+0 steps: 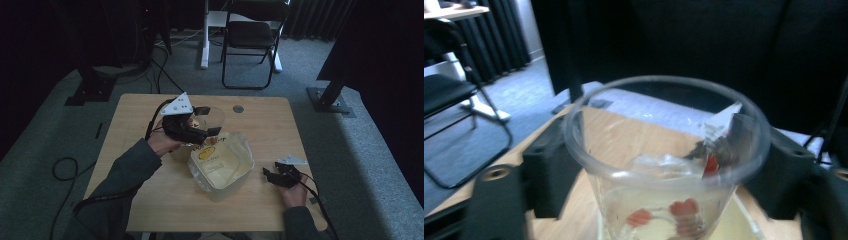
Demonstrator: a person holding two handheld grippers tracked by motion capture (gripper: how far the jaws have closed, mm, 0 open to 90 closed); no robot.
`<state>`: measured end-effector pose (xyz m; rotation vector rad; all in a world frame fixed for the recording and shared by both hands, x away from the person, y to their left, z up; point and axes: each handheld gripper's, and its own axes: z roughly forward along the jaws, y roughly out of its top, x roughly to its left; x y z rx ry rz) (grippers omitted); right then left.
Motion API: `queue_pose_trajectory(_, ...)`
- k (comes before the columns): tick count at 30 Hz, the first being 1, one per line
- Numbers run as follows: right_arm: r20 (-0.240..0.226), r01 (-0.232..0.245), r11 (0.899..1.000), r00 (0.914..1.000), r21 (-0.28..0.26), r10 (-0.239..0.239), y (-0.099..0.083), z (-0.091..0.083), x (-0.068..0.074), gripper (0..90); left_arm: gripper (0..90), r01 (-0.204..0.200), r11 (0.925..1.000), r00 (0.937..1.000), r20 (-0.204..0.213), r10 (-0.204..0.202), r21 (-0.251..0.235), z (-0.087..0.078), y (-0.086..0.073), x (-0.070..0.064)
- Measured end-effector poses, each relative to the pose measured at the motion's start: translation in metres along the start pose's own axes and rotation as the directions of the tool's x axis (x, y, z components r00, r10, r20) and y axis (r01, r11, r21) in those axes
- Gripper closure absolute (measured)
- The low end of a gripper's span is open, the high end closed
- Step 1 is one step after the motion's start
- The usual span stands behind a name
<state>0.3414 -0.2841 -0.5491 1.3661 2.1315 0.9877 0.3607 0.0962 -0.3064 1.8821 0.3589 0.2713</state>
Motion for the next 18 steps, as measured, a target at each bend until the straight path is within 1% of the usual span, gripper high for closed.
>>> queue_pose_trajectory(2, 0.000, 0.000, 1.000, 1.0000, 0.000, 0.000, 0.0000, 0.0001, -0.0001, 37.9, 13.9, 0.015, 0.9999, 0.9997, 0.018, -0.015, -0.004, -0.0003, 0.0005, 0.0002)
queue_pose_trajectory(4, 0.001, 0.000, 1.000, 1.0000, 0.001, 0.000, 0.0000, 0.0000, 0.0001, 37.9, 12.3, 0.014, 0.9999, 0.9998, 0.011, -0.014, 0.004, 0.0000, 0.0008, 0.0000)
queue_pose_trajectory(5, 0.002, 0.001, 1.000, 1.0000, 0.001, -0.001, 0.0000, 0.0001, 0.0002, 37.9, 9.8, 0.022, 0.9998, 0.9996, 0.017, -0.022, 0.000, -0.0003, 0.0006, 0.0010)
queue_pose_trajectory(6, 0.002, 0.001, 1.000, 1.0000, 0.001, -0.001, 0.0000, 0.0001, 0.0003, 37.9, 9.7, 0.028, 0.9996, 0.9995, 0.015, -0.028, 0.006, 0.0001, 0.0005, 0.0012)
queue_pose_trajectory(7, 0.003, 0.002, 1.000, 1.0000, 0.002, -0.002, 0.0000, 0.0001, 0.0003, 37.9, 9.7, 0.025, 0.9996, 0.9995, 0.020, -0.025, 0.012, 0.0003, 0.0000, 0.0017)
queue_pose_trajectory(12, 0.002, 0.002, 1.000, 1.0000, 0.001, -0.002, 0.0000, 0.0001, 0.0003, 37.9, 9.8, 0.027, 0.9996, 0.9996, 0.013, -0.027, 0.010, 0.0001, -0.0024, 0.0034)
queue_pose_trajectory(17, 0.003, 0.002, 1.000, 1.0000, 0.002, -0.002, 0.0001, 0.0001, 0.0004, 37.9, 11.4, 0.032, 0.9994, 0.9994, -0.013, -0.032, 0.012, -0.0005, -0.0043, 0.0055)
queue_pose_trajectory(18, 0.003, 0.002, 1.000, 1.0000, 0.002, -0.002, 0.0001, 0.0001, 0.0004, 37.9, 11.4, 0.033, 0.9994, 0.9994, -0.012, -0.033, 0.010, -0.0007, -0.0045, 0.0059)
